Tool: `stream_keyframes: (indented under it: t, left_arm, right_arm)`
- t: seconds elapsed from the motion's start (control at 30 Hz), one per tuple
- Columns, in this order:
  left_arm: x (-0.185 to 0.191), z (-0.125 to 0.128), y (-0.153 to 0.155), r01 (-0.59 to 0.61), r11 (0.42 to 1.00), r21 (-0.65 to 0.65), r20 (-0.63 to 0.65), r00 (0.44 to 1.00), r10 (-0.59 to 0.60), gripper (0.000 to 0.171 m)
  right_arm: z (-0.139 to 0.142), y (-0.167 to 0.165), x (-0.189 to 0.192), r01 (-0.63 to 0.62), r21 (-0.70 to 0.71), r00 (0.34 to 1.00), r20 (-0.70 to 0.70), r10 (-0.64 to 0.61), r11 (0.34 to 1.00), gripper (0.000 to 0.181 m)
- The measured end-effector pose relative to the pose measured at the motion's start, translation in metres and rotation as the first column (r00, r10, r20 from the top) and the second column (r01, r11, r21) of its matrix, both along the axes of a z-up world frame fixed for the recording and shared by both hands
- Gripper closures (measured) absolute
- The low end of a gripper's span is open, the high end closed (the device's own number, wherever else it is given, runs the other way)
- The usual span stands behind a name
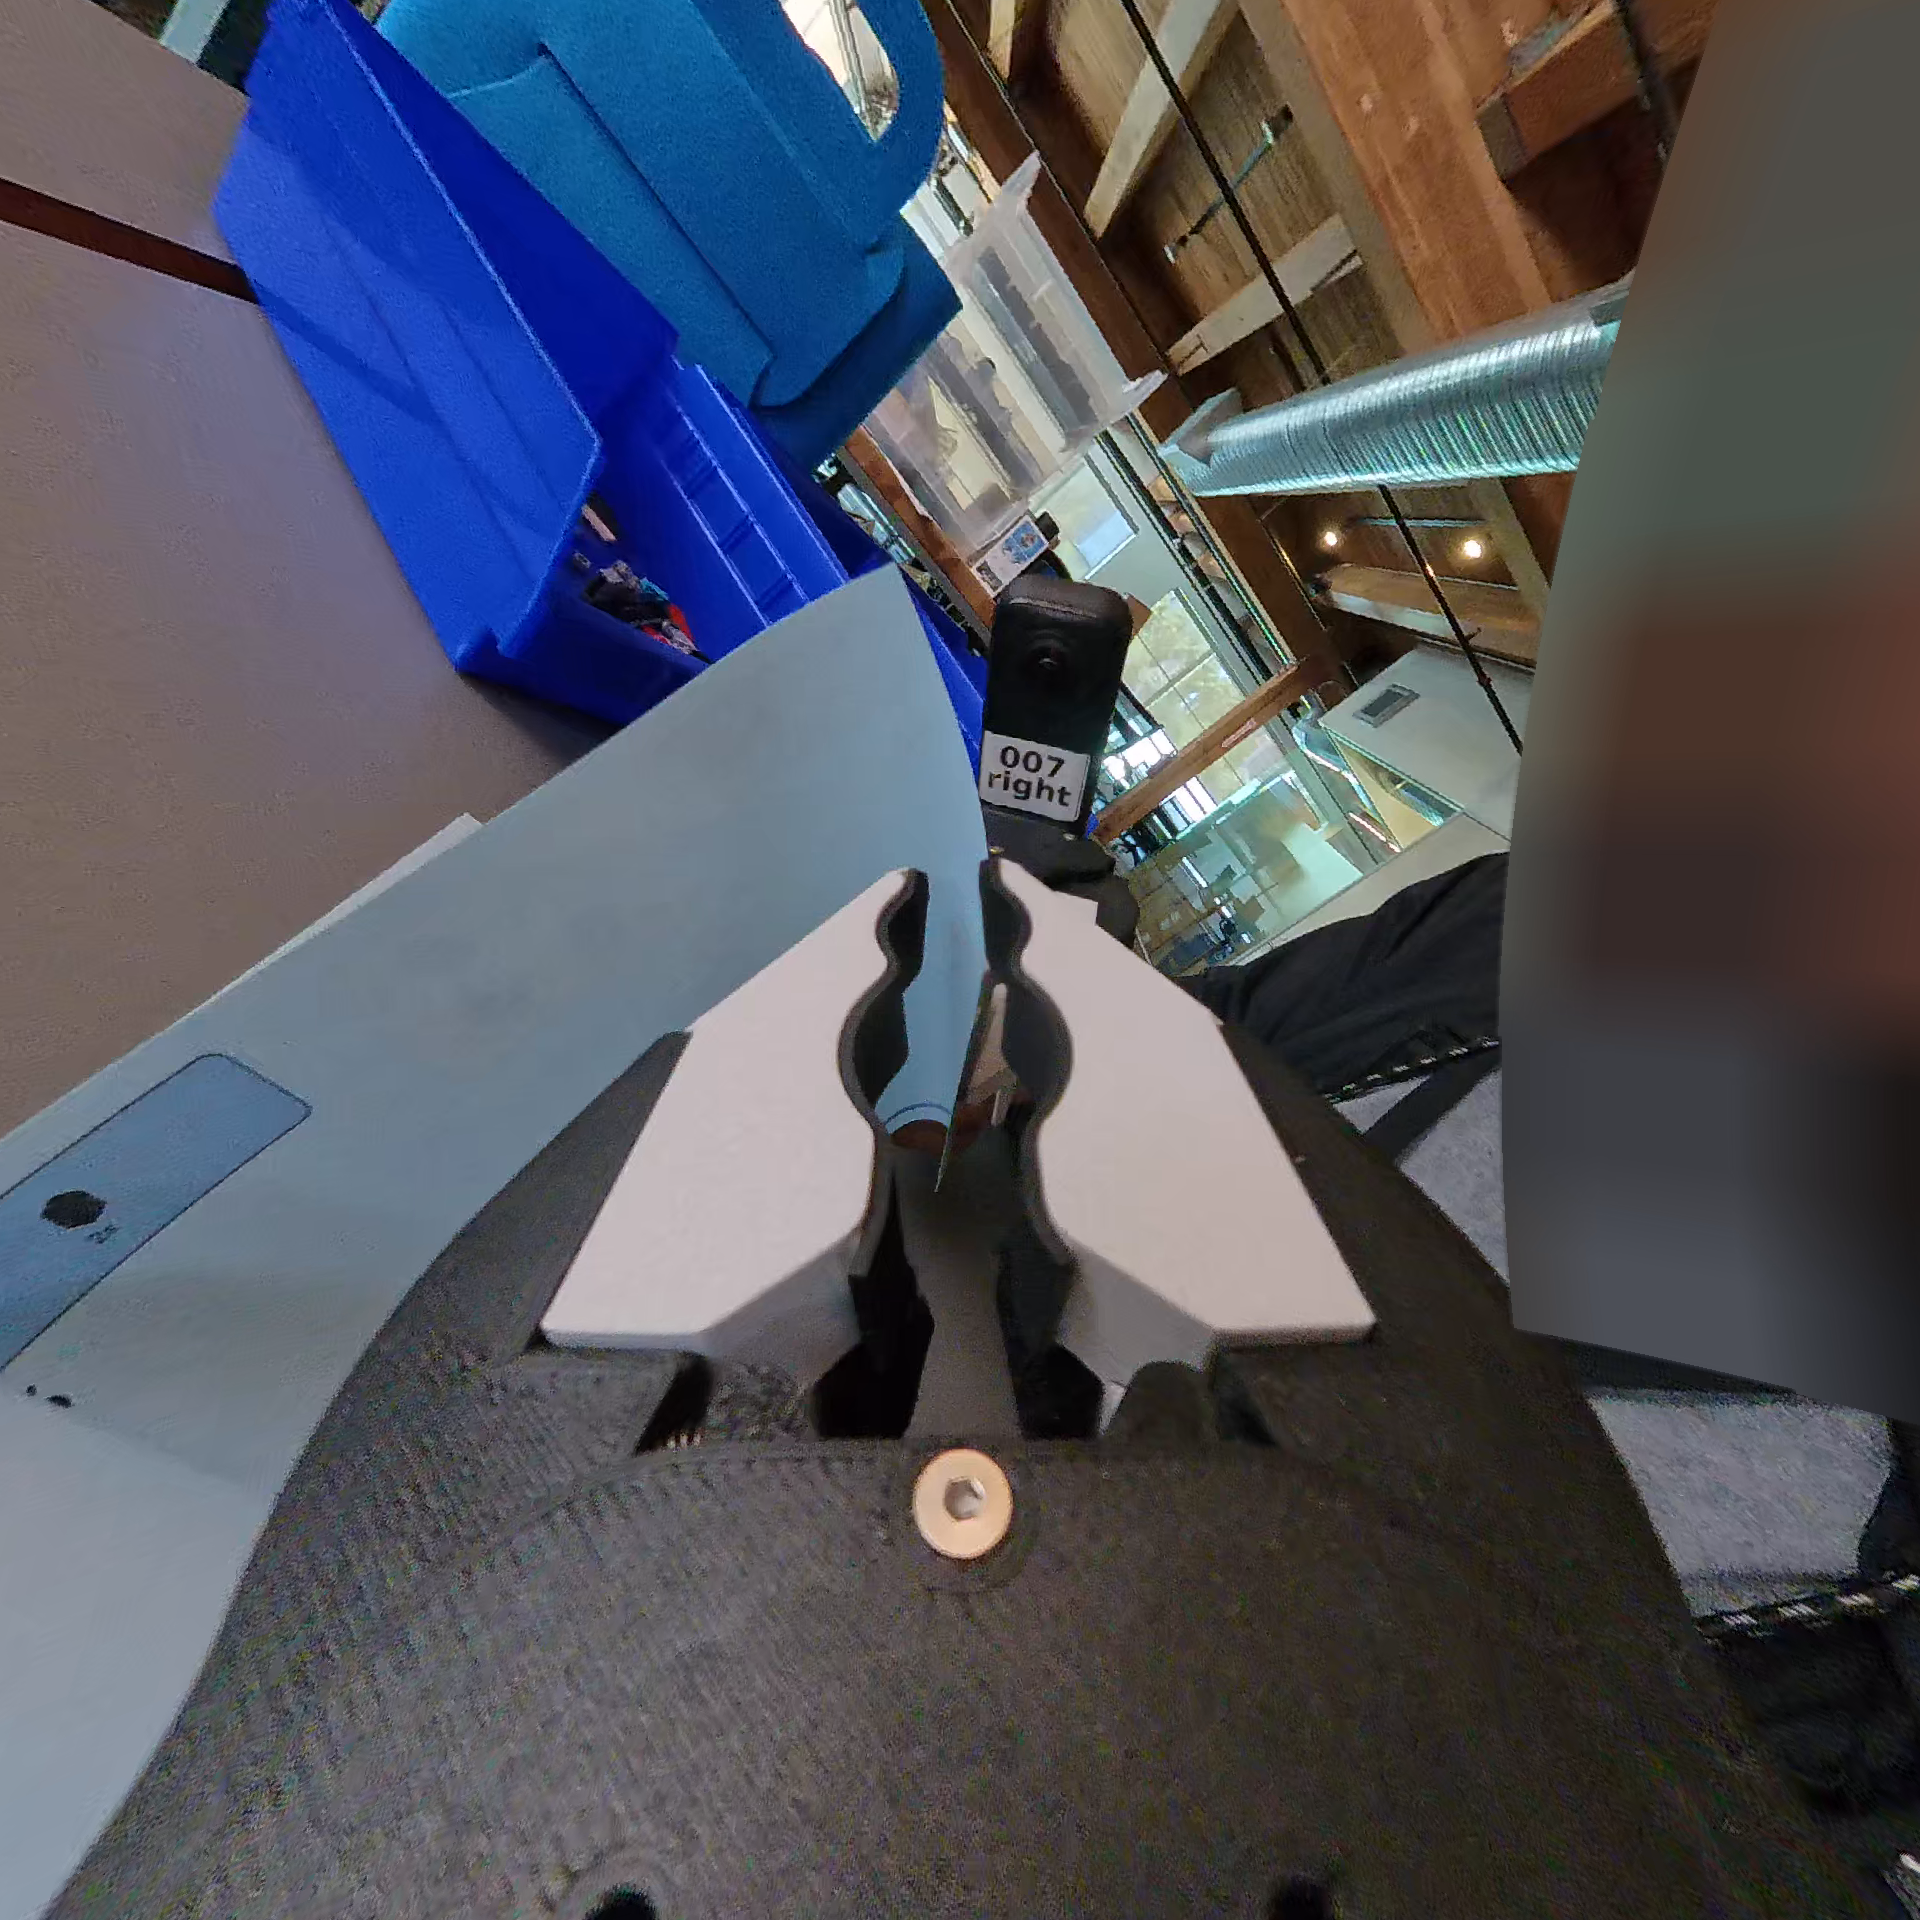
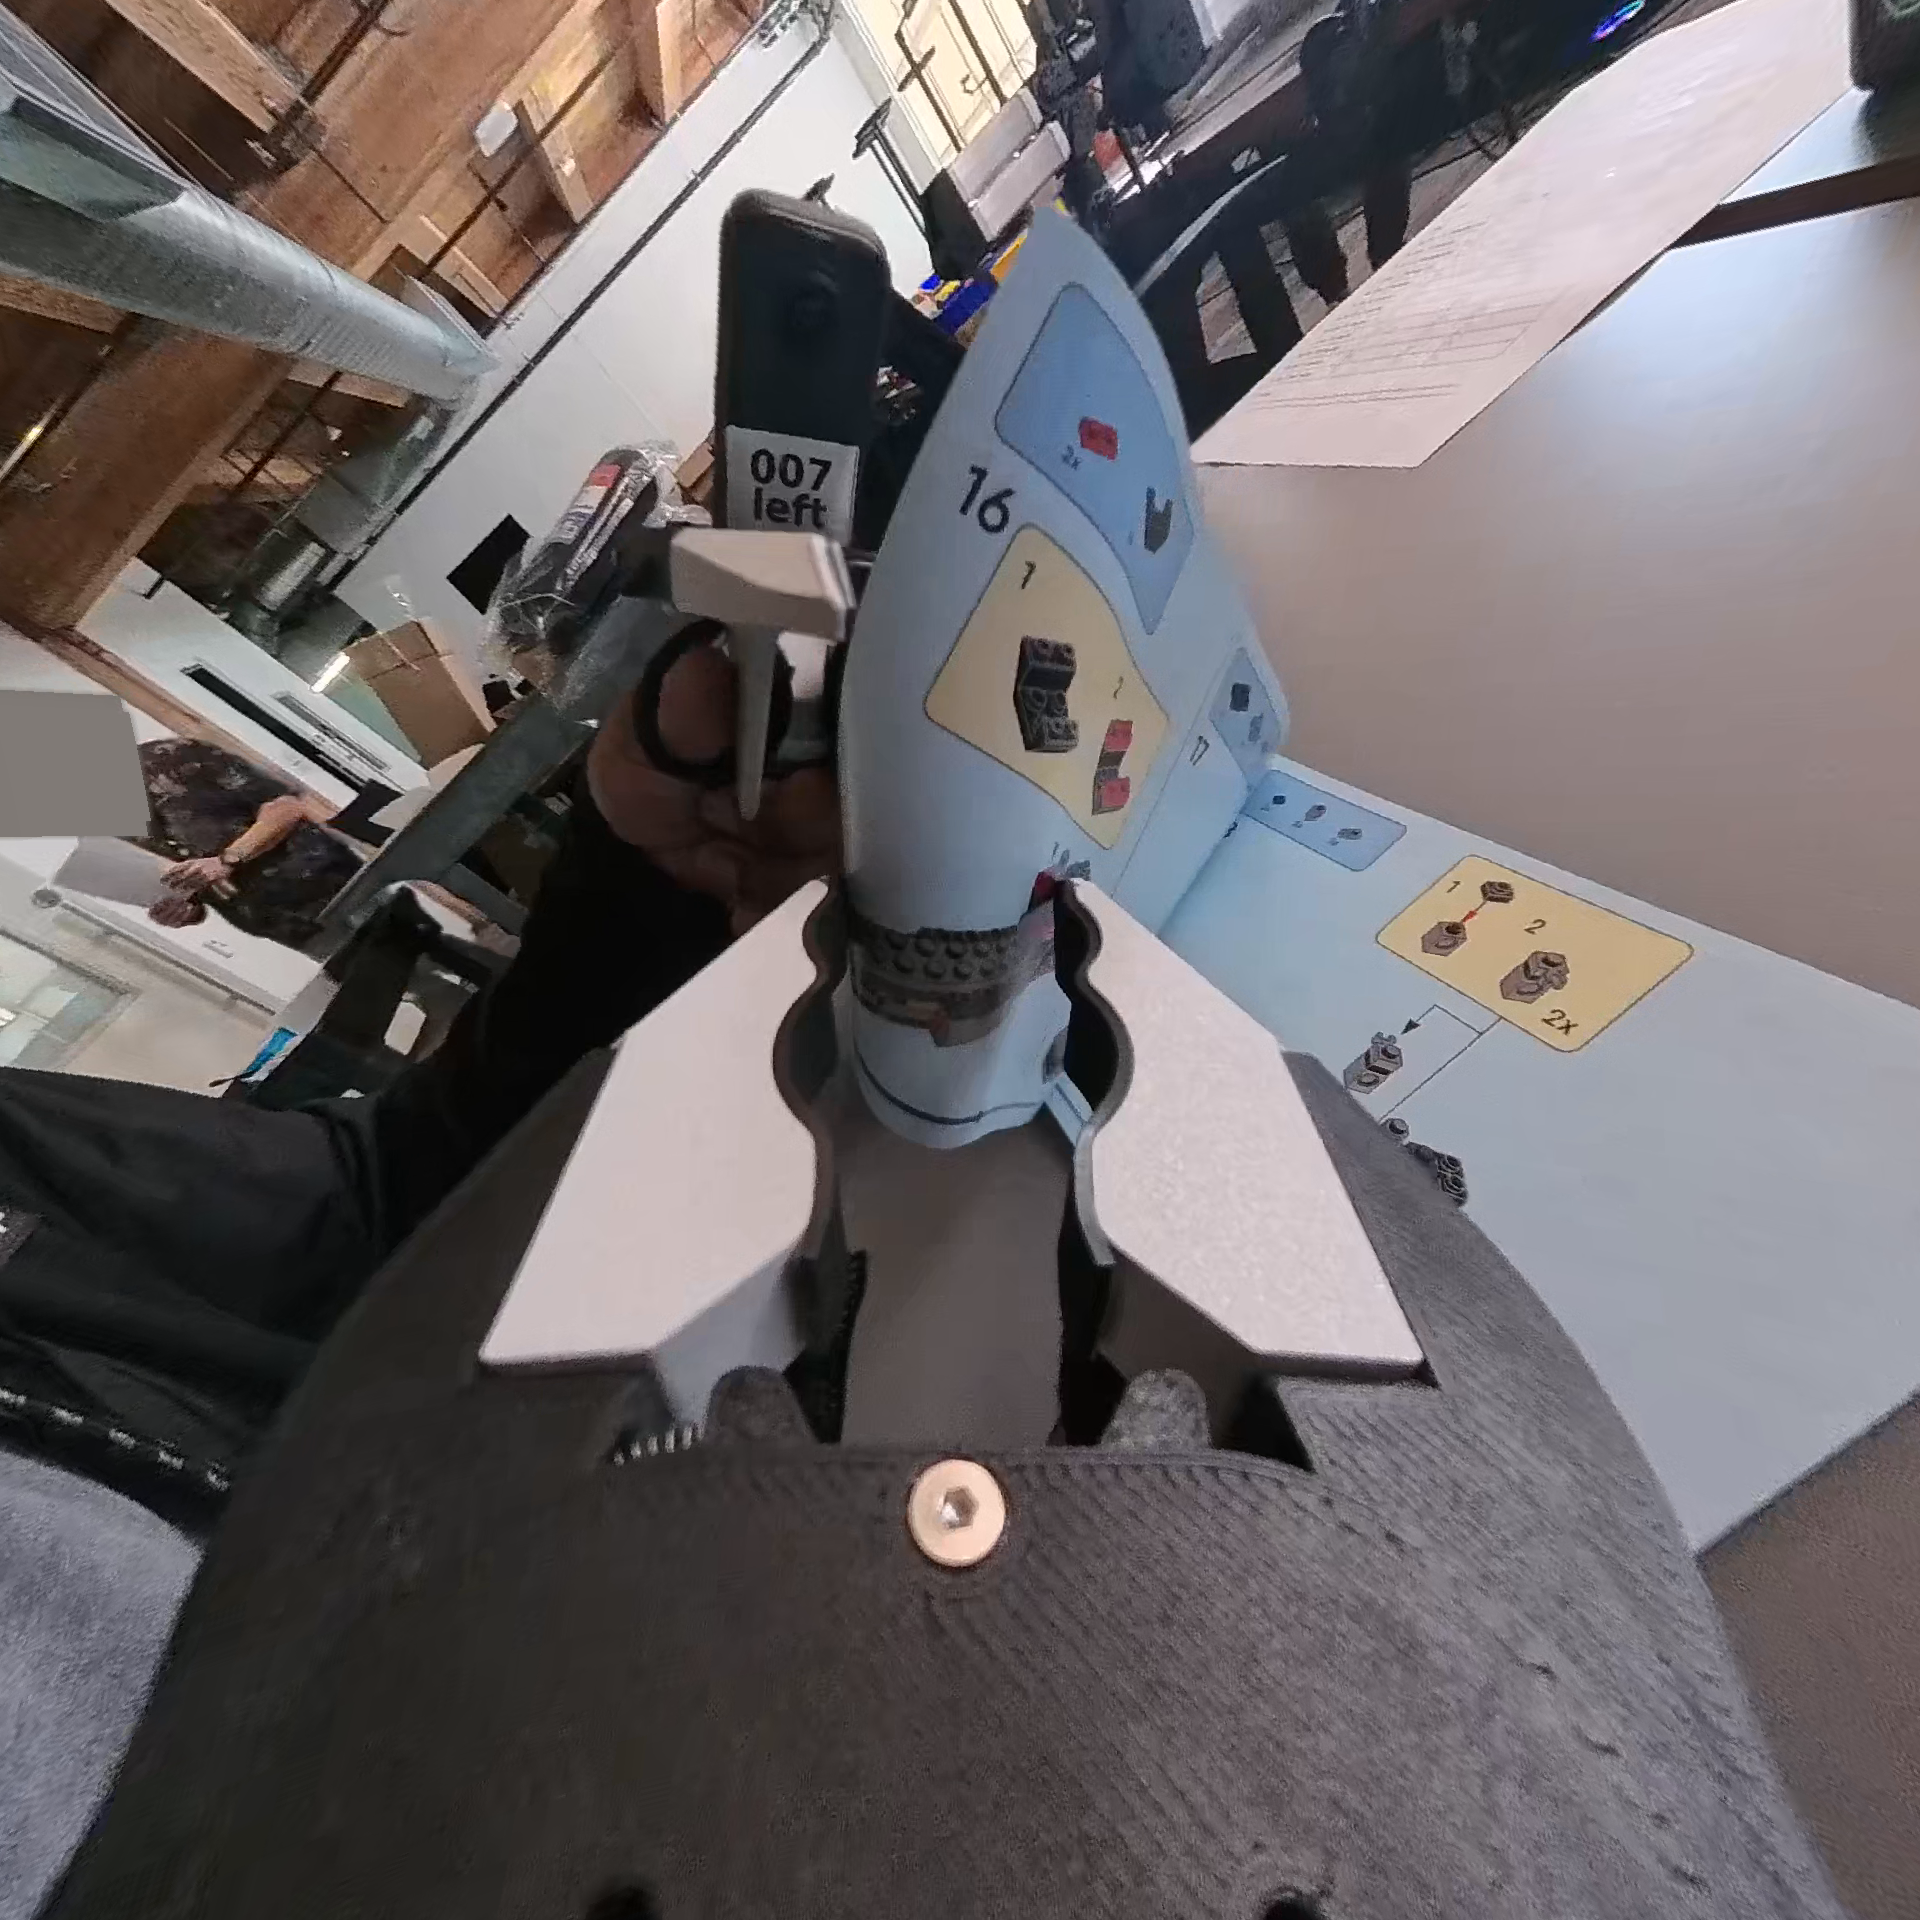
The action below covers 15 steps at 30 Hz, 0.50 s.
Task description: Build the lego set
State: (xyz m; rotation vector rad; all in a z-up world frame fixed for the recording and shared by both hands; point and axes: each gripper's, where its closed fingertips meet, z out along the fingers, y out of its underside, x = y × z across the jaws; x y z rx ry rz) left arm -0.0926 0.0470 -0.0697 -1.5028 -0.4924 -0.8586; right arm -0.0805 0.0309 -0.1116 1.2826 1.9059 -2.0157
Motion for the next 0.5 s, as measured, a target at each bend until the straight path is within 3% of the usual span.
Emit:
stream_keyframes:
  t: [0.13,0.23,0.5]
  left_arm:
    - [0.007,-0.001,0.003,0.029,1.0,-0.01,-0.011,1.0,-0.029,0.158]
    - [0.009,-0.002,0.004,0.032,0.999,-0.013,-0.027,0.999,-0.033,0.166]
    - [-0.003,-0.006,0.005,-0.037,0.999,-0.027,0.011,0.999,0.037,0.171]
  right_arm:
    - [-0.001,-0.001,0.0,-0.008,0.007,1.0,0.003,0.008,1.0,0.138]
    - [-0.002,-0.001,0.0,-0.008,0.015,1.0,0.0,0.008,1.0,0.138]
    - [0.006,0.009,-0.006,0.091,0.115,0.988,-0.134,-0.076,0.989,0.111]
